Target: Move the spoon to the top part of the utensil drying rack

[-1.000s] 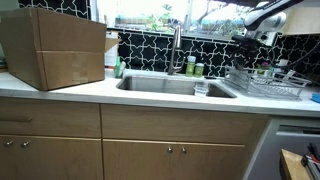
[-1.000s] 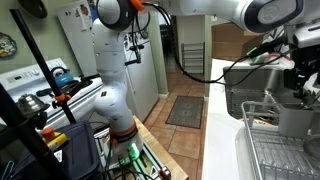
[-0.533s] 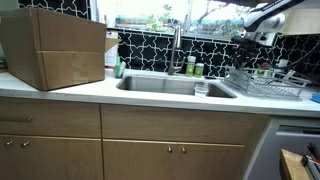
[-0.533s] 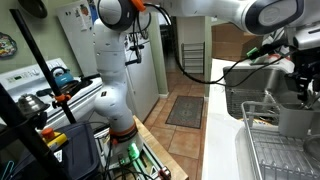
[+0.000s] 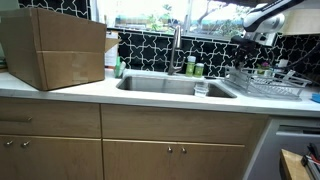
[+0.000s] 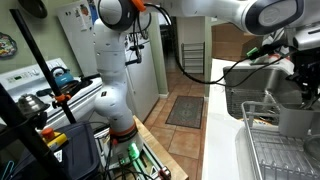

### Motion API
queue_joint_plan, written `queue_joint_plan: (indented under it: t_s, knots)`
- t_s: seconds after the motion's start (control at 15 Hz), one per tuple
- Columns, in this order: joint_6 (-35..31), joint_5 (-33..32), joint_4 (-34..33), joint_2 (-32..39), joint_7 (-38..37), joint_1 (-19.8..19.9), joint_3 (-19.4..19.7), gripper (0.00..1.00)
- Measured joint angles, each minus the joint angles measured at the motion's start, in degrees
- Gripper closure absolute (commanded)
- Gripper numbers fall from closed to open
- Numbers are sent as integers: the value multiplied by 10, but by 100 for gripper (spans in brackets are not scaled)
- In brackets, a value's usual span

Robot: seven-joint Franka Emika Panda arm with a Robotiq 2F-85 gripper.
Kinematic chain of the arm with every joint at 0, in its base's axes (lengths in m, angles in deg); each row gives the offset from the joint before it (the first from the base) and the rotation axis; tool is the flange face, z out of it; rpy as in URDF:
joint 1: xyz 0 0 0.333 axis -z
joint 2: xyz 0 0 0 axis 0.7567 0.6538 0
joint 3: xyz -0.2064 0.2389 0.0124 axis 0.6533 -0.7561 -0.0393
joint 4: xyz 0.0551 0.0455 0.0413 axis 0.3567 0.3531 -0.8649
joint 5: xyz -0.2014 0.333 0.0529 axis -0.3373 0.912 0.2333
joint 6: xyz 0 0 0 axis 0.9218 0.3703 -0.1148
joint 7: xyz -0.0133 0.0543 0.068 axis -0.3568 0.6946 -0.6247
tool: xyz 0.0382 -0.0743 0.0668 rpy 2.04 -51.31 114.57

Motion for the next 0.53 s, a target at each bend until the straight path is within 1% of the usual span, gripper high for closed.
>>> queue_joint_plan:
  t_s: [0.13, 0.2, 0.27, 0.33, 0.4, 0.53]
  knots:
    - [0, 0, 0, 0, 0, 0, 0, 84]
    - [0, 0, 0, 0, 0, 0, 0, 89]
    - [0, 0, 0, 0, 0, 0, 0, 91]
    - [0, 0, 0, 0, 0, -1, 1, 100]
    - [3, 0, 0, 0, 0, -1, 1, 98]
    - [7, 0, -3, -2, 0, -2, 2, 99]
